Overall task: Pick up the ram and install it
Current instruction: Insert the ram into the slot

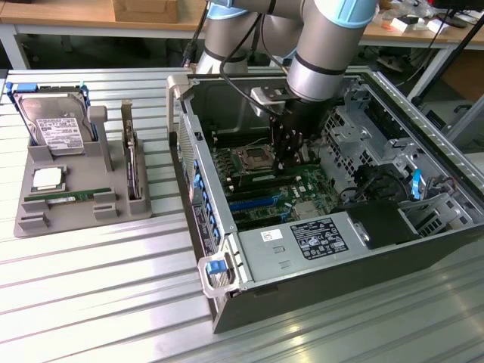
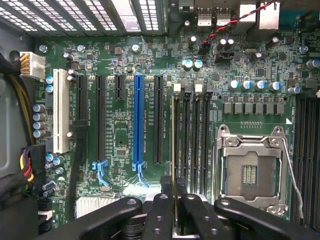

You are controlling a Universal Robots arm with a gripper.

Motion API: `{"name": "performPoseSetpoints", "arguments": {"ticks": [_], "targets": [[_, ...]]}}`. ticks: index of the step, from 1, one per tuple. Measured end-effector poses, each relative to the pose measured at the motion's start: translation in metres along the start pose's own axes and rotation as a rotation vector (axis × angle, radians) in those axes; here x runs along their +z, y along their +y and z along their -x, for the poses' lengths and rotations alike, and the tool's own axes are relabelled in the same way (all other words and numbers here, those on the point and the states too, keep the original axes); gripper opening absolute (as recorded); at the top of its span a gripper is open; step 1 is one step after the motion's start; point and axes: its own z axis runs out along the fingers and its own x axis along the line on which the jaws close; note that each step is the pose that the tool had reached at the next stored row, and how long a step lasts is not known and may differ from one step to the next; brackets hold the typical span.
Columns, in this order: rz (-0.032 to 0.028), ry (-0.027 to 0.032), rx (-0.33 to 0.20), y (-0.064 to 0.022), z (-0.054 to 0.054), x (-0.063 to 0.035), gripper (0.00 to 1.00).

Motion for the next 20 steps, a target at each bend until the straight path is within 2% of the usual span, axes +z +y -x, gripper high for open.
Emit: {"name": "performPoseSetpoints", "arguments": {"ticks": [7, 11, 20], "targets": [[0.0001, -0.0001, 0.003, 0.0031, 0.002, 0.0055, 0.13], [0.0019, -0.0015, 0.037, 0.0030, 0.004, 0.0072, 0.13], [0.0020, -0.0015, 0.038, 0.0034, 0.005, 0.0114, 0.13]]}}
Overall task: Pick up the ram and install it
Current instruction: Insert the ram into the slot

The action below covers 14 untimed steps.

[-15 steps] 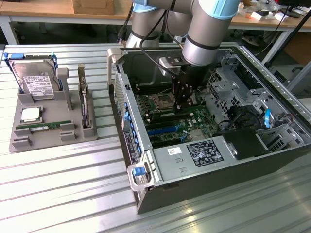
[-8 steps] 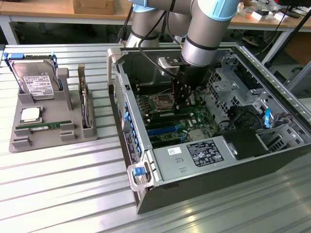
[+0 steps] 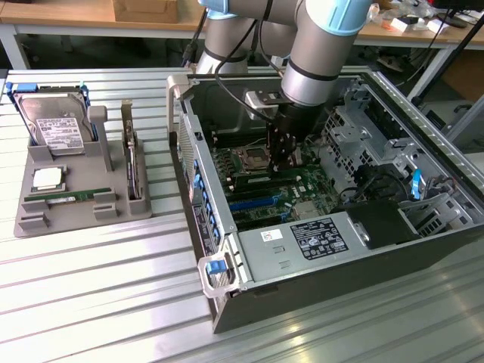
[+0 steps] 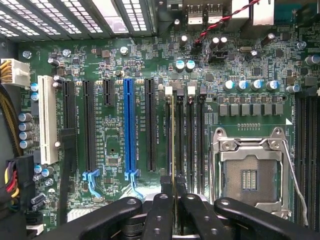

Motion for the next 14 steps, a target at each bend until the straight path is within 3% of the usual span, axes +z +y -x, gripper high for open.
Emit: {"name": "performPoseSetpoints", "arguments": {"ticks": [14], "targets": [[0.0000, -0.0001, -0.001, -0.0013, -0.0029, 0.0016, 0.13]]}}
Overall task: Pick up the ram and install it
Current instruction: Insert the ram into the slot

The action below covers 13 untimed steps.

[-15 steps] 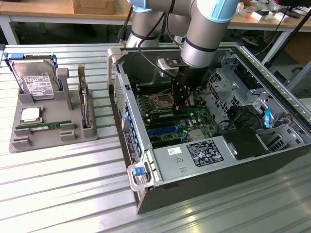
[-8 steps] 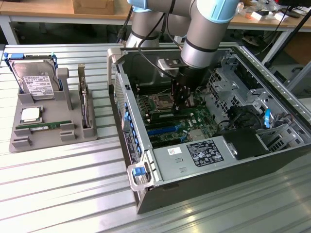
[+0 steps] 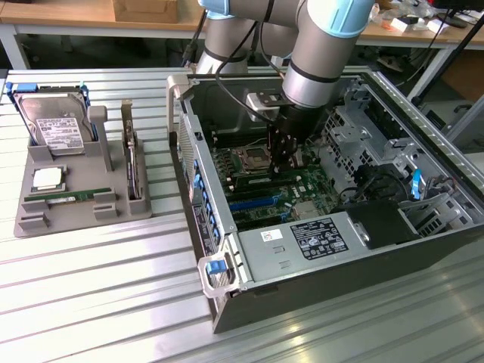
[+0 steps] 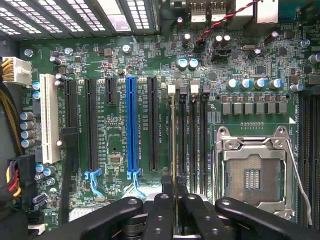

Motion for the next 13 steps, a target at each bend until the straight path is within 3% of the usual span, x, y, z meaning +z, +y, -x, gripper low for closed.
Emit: {"name": "performPoseSetpoints", "arguments": {"ticks": [8, 9, 13], "targets": [[0.0000, 0.0001, 0.000, -0.0001, 0.000, 0.0015, 0.14], [0.0000, -0.0001, 0.000, -0.0001, 0.000, 0.0013, 0.20], [-0.0001, -0.0003, 0.000, 0.0003, 0.000, -0.0091, 0.19]]}}
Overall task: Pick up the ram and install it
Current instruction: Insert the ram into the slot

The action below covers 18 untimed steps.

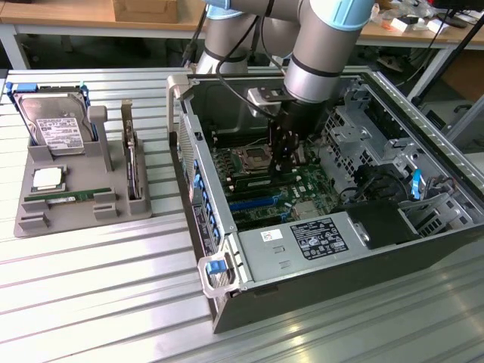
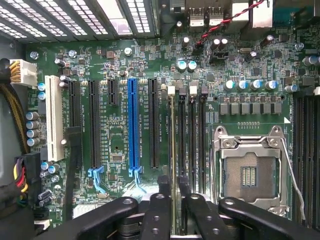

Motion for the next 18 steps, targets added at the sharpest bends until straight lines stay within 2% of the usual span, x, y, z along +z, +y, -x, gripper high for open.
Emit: {"name": "performPoseSetpoints", "arguments": {"ticks": [1, 2, 5, 11, 12, 14, 15, 18], "targets": [[0.0002, 0.0003, 0.000, -0.0016, 0.000, -0.0002, 0.12], [0.0007, 0.0004, 0.000, -0.0066, 0.000, -0.0004, 0.11], [0.0069, 0.0004, 0.000, -0.0276, 0.000, -0.0012, 0.11], [0.0255, 0.0009, -0.001, -0.0782, 0.002, -0.0030, 0.11], [0.0263, 0.0009, -0.001, -0.0826, 0.002, -0.0032, 0.11], [0.0265, 0.0010, -0.001, -0.0859, 0.002, -0.0045, 0.11], [0.0265, 0.0011, -0.001, -0.0879, 0.001, -0.0110, 0.11], [0.0265, 0.0010, -0.001, -0.0899, 0.001, -0.0190, 0.11]]}}
